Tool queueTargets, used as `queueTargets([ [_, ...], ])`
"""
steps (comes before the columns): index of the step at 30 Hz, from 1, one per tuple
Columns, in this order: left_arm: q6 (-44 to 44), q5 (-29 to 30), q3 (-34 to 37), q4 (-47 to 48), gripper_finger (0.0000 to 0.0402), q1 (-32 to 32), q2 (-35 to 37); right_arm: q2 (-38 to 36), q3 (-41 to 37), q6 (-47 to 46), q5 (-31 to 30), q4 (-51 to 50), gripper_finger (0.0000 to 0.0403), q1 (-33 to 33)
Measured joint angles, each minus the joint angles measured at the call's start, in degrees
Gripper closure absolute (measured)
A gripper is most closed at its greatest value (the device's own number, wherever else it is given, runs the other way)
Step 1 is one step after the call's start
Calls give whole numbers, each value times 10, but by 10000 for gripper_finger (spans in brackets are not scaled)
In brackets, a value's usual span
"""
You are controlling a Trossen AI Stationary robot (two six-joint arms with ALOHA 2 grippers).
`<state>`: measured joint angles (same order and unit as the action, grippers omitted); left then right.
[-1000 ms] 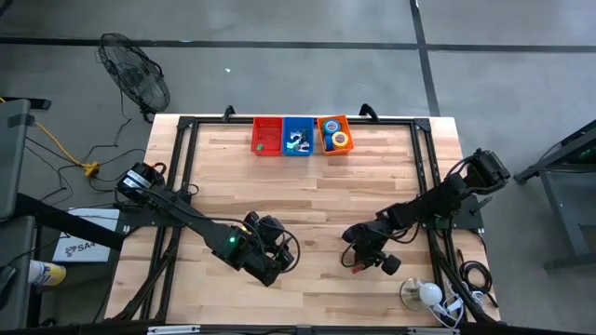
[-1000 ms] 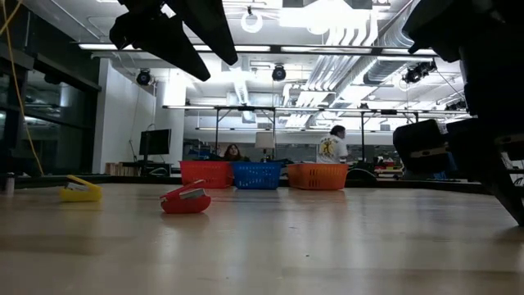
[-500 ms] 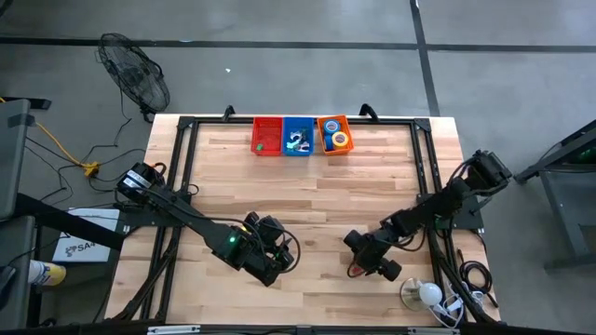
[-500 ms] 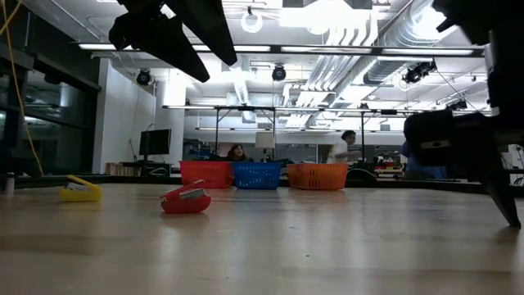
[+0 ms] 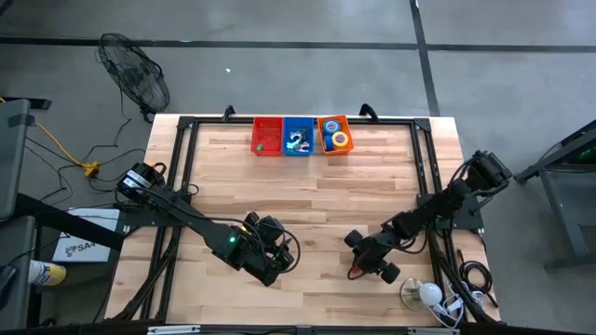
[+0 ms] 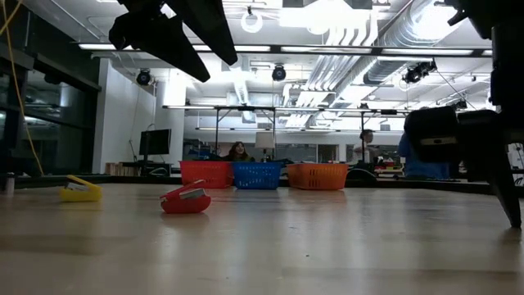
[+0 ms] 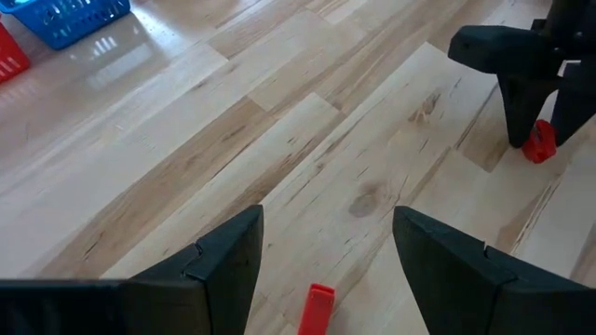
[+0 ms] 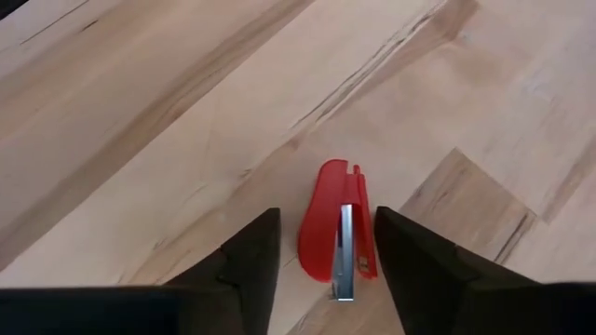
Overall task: Pick and place Stapler, Stapler remover, tape
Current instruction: Put the bottom right red stapler into the red bin
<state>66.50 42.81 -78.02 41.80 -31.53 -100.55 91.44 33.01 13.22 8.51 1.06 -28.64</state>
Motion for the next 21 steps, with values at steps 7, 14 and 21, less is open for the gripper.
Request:
queueTargets([
  [7, 0, -1, 0, 0, 168, 0, 0, 0, 1, -42, -18, -11, 276, 0],
  [14, 0, -5, 0, -2, 168, 0, 0, 0, 1, -76, -21, -16, 289, 0],
  [21, 0, -7, 0, -2, 168, 0, 0, 0, 1, -111, -20, -18, 258, -1],
])
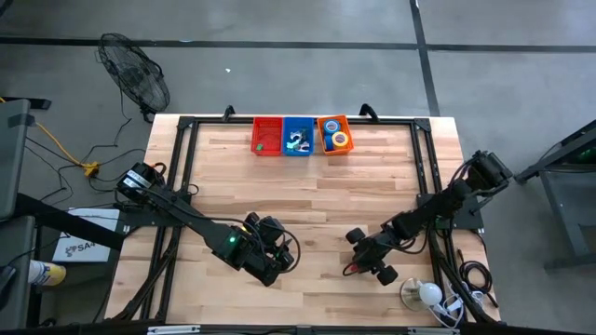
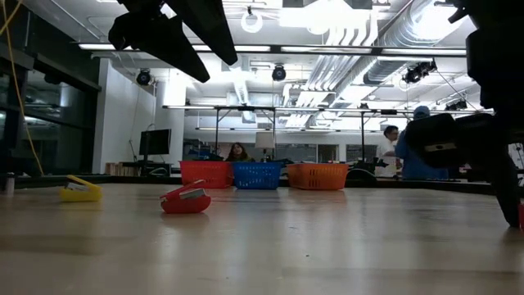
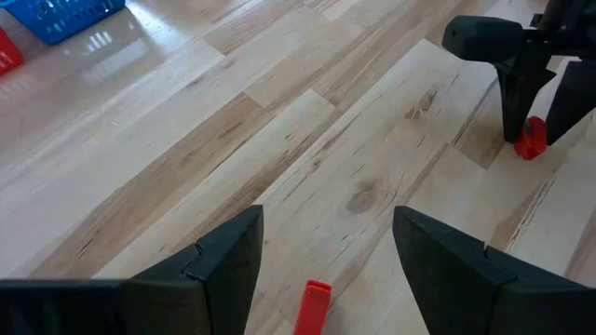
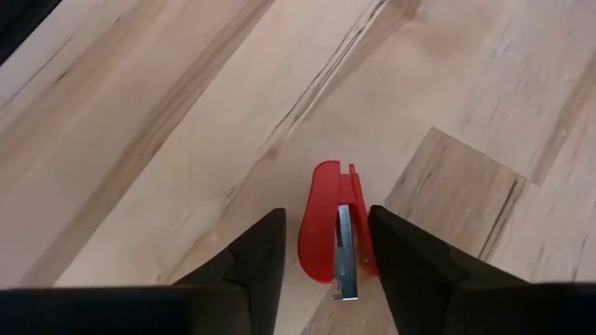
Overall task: Pick and place Stapler, Stapler remover, tape
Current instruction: Put the bottom right red stapler into the red bin
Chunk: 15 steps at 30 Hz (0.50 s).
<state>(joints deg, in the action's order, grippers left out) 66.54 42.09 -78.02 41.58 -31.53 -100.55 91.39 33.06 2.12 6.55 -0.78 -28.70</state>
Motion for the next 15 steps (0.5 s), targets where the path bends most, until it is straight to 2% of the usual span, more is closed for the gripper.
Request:
queueTargets([
  [8, 0, 0, 0, 0, 168, 0, 0, -1, 0, -6, 0, -20, 217, 0],
  [15, 0, 0, 0, 0, 168, 0, 0, -1, 0, -8, -2, -23, 223, 0],
])
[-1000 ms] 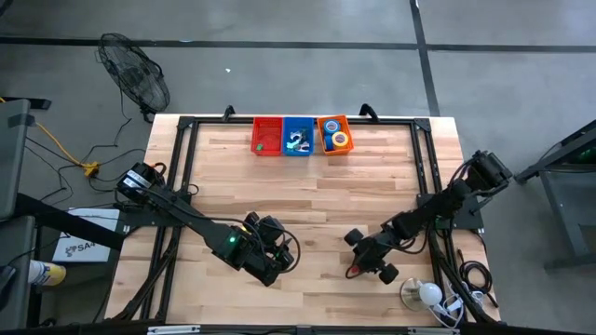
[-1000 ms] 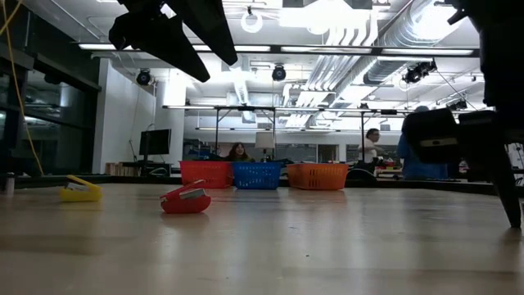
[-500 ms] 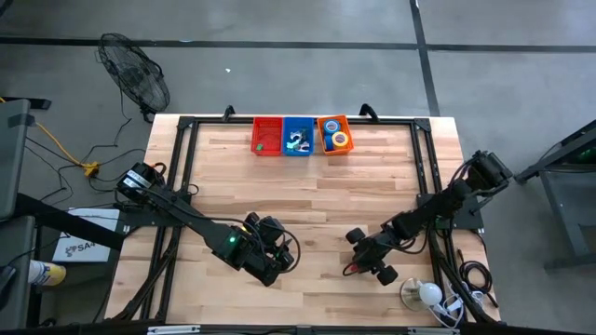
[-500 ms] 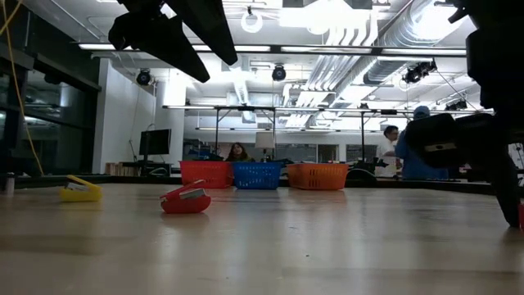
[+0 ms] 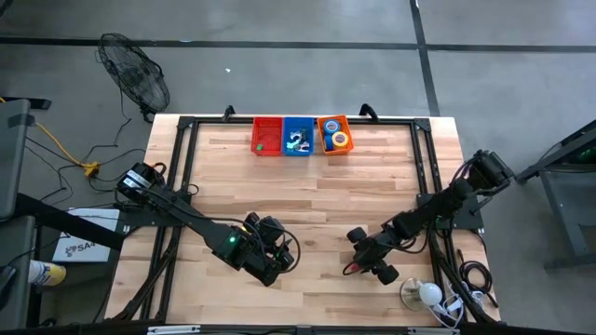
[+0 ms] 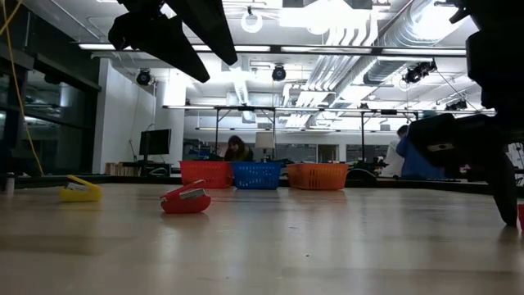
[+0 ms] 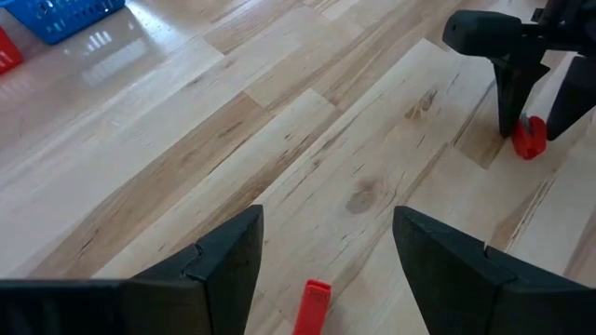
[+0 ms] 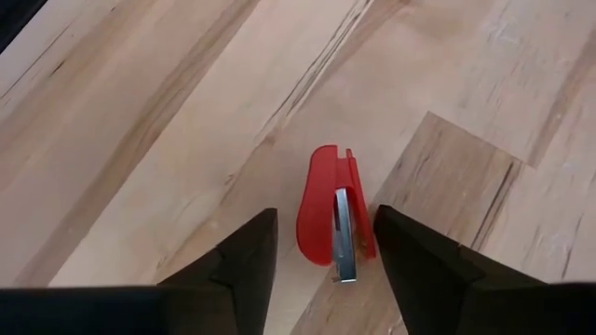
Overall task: Pick and place Stapler, Stapler remover, tape
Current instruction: Put the bottom right red stapler into the red bin
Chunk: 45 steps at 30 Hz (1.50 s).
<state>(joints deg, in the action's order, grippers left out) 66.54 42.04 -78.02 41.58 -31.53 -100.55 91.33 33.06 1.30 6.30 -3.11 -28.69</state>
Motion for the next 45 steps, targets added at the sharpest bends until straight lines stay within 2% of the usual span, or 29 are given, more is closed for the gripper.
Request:
queueTargets([
  [14, 7, -2, 0, 0, 168, 0, 0, 0, 0, -16, -73, -9, 254, -40],
  [26, 9, -8, 0, 0, 168, 0, 0, 0, 1, -25, -79, -18, 262, -47],
  [39, 9, -8, 0, 0, 168, 0, 0, 0, 1, -22, -77, -18, 306, -47],
  [45, 9, -7, 0, 0, 168, 0, 0, 0, 0, -22, -77, -15, 311, -47],
])
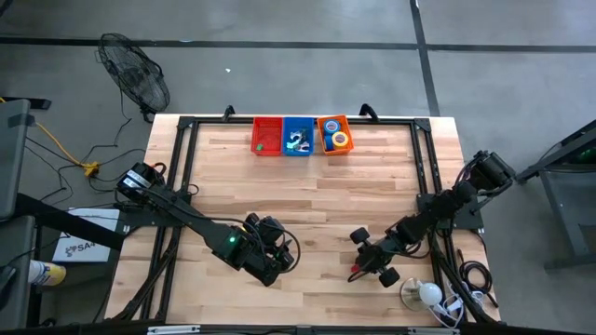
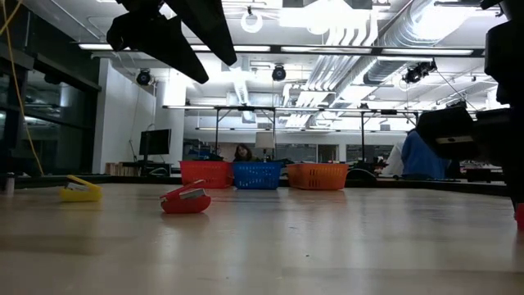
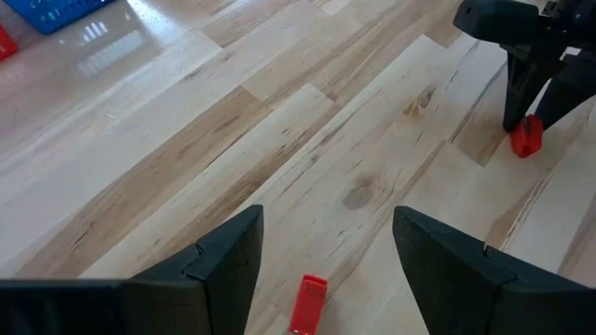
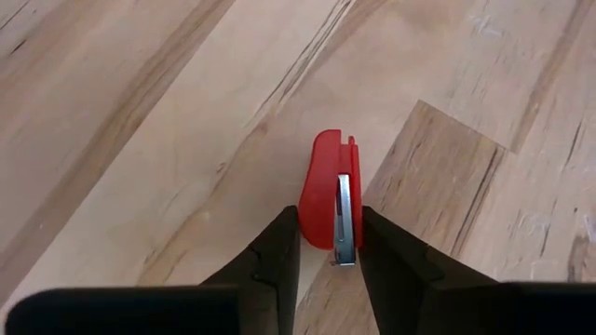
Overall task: Pick and place Stapler, Stapler remover, tape
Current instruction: Put the bottom right red stapler into the red bin
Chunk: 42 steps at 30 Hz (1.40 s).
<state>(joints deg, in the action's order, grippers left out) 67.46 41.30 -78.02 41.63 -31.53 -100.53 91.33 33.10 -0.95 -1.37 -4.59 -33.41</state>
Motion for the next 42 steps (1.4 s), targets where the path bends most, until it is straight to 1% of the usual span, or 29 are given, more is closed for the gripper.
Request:
queueTargets([
  [6, -3, 0, 0, 0, 168, 0, 0, 0, -1, -6, -1, 4, 313, 0],
  [11, -29, 7, 0, -6, 168, 0, 0, 0, -3, -16, -20, 13, 313, 0],
  [17, -94, 70, 0, -21, 168, 0, 0, -3, -3, -17, -43, 33, 313, 11],
  [21, -134, 96, 0, -42, 168, 7, 0, -21, -5, -16, -96, 44, 313, 26],
  [26, -188, 86, 0, -87, 168, 32, -3, -51, -4, 0, -160, 54, 313, 49],
  [31, -272, 67, -1, -123, 168, 70, -32, -70, -4, 15, -189, 58, 313, 94],
  [36, -331, 40, -1, -108, 168, 110, -60, -93, -4, 50, -204, 69, 313, 150],
  [39, -362, 39, 1, -99, 168, 133, -68, -110, -3, 82, -198, 89, 313, 192],
  [42, -397, 33, 13, -104, 168, 163, -68, -121, -3, 115, -162, 121, 313, 238],
])
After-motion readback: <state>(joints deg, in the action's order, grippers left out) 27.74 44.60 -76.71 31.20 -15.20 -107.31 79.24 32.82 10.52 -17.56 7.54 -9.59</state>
